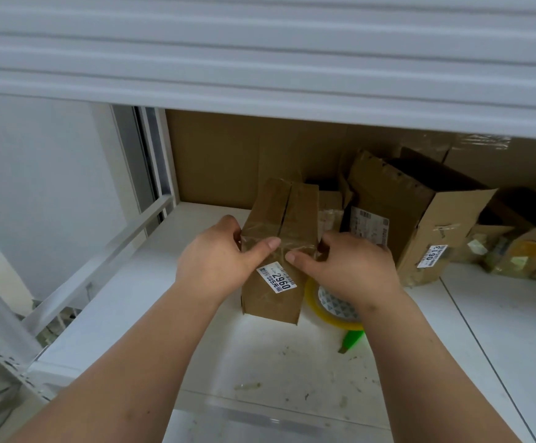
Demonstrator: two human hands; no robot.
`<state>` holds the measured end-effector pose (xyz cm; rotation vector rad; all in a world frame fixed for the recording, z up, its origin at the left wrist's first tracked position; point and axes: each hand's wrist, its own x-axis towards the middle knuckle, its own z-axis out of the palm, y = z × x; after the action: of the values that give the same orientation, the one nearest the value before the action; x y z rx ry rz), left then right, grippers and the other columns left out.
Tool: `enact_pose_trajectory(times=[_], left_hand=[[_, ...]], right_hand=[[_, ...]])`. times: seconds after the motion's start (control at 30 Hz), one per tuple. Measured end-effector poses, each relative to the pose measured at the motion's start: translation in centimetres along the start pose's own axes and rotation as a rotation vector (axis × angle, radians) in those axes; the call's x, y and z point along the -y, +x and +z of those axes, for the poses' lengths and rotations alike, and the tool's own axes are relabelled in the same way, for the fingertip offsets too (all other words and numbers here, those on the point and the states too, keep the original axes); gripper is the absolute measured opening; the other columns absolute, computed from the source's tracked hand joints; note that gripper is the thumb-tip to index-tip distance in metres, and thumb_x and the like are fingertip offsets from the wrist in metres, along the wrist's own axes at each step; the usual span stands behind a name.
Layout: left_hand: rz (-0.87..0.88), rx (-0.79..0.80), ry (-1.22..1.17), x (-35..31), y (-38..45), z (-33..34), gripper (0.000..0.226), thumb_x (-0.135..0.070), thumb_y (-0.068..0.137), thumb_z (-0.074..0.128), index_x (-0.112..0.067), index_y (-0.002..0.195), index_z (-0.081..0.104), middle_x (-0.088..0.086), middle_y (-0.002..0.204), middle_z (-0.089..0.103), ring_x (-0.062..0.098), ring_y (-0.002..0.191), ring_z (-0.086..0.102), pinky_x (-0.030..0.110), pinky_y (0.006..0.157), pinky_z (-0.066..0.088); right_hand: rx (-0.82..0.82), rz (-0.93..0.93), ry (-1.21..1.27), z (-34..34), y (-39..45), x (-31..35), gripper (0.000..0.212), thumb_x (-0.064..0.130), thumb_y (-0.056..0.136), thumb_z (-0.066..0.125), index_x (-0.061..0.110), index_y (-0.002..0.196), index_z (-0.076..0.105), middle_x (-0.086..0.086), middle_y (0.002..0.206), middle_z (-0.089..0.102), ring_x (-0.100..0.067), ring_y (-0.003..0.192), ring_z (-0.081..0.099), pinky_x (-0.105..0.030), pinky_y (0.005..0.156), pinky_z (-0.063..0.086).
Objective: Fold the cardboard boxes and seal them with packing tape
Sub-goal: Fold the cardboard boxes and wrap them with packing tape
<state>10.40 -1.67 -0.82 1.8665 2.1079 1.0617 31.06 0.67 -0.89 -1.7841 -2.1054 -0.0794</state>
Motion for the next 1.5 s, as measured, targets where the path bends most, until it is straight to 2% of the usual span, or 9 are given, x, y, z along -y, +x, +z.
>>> enact_pose_trajectory(times=[0.13,0.3,0.6,0.73,0.87,1.0,1.13,1.33,1.5], left_hand=[[0.038,-0.039,-0.019,0.1,0.1,0.6,0.054,-0.074,0.073,0.06,-0.022,0.081,0.048,-0.006,0.067,0.055,0.008,0.059,0.052,0.026,0.047,0.035],[0.108,-0.109,-0.114,1.0,-0.4,1.2,0.044,-0.062,0.078,0.067,-0.02,0.085,0.057,-0.009,0.075,0.06,0.01,0.067,0.057,0.026,0.053,0.042],[0.18,-0.187,-0.142,1.4,-1.4,1.6,0.024,-0.022,0.101,0.053,-0.011,0.105,0.073,0.006,0.086,0.071,0.025,0.079,0.064,0.038,0.067,0.053],[0.134,-0.192,-0.106,0.7,-1.5,1.6,0.028,-0.029,0.1,0.052,-0.013,0.113,0.07,0.005,0.094,0.072,0.026,0.082,0.065,0.031,0.068,0.049],[0.041,-0.157,-0.163,0.4,-1.2,1.8,0.033,-0.035,0.102,0.042,-0.014,0.106,0.067,0.005,0.088,0.069,0.024,0.079,0.06,0.029,0.061,0.041],[-0.018,-0.102,-0.287,1.1,-0.8,1.5,0.029,-0.037,0.102,0.047,-0.017,0.101,0.068,0.0,0.087,0.07,0.02,0.085,0.066,0.032,0.068,0.052],[-0.042,-0.085,-0.357,1.3,-0.8,1.6,0.025,-0.037,0.101,0.051,-0.02,0.098,0.07,-0.003,0.088,0.071,0.018,0.088,0.069,0.038,0.078,0.055],[-0.033,-0.114,-0.191,0.8,-1.0,1.4,0.031,-0.044,0.099,0.047,-0.019,0.103,0.064,-0.008,0.091,0.064,0.016,0.08,0.058,0.024,0.06,0.038],[-0.102,0.013,-0.189,-0.2,-1.2,1.0,0.087,-0.081,0.078,0.049,-0.027,0.143,0.028,0.001,0.118,0.064,0.026,0.105,0.064,0.034,0.078,0.047]], right_hand=[[-0.011,0.04,0.033,0.1,0.1,-0.1,0.085,0.103,0.059,0.009,0.031,0.075,0.052,0.017,0.071,0.056,-0.008,0.068,0.052,-0.036,0.073,0.039],[-0.049,0.021,-0.006,0.5,0.1,-0.2,0.074,0.097,0.069,0.02,0.029,0.071,0.05,0.014,0.066,0.054,-0.007,0.061,0.052,-0.031,0.061,0.037],[0.121,-0.126,0.078,-0.6,-0.5,-1.0,0.038,0.075,0.086,0.03,0.039,0.083,0.04,0.018,0.08,0.043,-0.017,0.09,0.054,-0.034,0.075,0.038],[0.225,0.003,0.361,-1.7,-0.8,-1.3,0.063,0.078,0.083,0.027,0.024,0.091,0.06,0.004,0.093,0.061,-0.02,0.095,0.059,-0.041,0.082,0.047],[0.221,0.03,0.375,-1.5,-0.2,-1.4,0.037,0.045,0.101,0.039,0.018,0.088,0.061,-0.005,0.083,0.06,-0.023,0.083,0.058,-0.035,0.071,0.044],[0.19,0.01,0.356,-1.1,-0.4,-1.7,0.04,0.054,0.097,0.041,0.023,0.078,0.057,0.001,0.071,0.058,-0.017,0.072,0.057,-0.035,0.062,0.043],[0.205,0.006,0.296,-0.8,-0.5,-1.7,0.057,0.08,0.08,0.034,0.032,0.095,0.061,0.012,0.091,0.061,-0.012,0.085,0.058,-0.033,0.07,0.048],[0.053,0.021,0.154,-0.3,-0.5,-0.4,0.044,0.076,0.085,0.041,0.034,0.076,0.049,0.015,0.076,0.053,-0.002,0.069,0.049,-0.025,0.052,0.033],[0.091,0.075,0.193,-0.7,-1.0,-0.2,0.053,0.08,0.08,0.047,0.034,0.1,0.062,0.011,0.093,0.062,-0.007,0.08,0.055,-0.026,0.059,0.043]])
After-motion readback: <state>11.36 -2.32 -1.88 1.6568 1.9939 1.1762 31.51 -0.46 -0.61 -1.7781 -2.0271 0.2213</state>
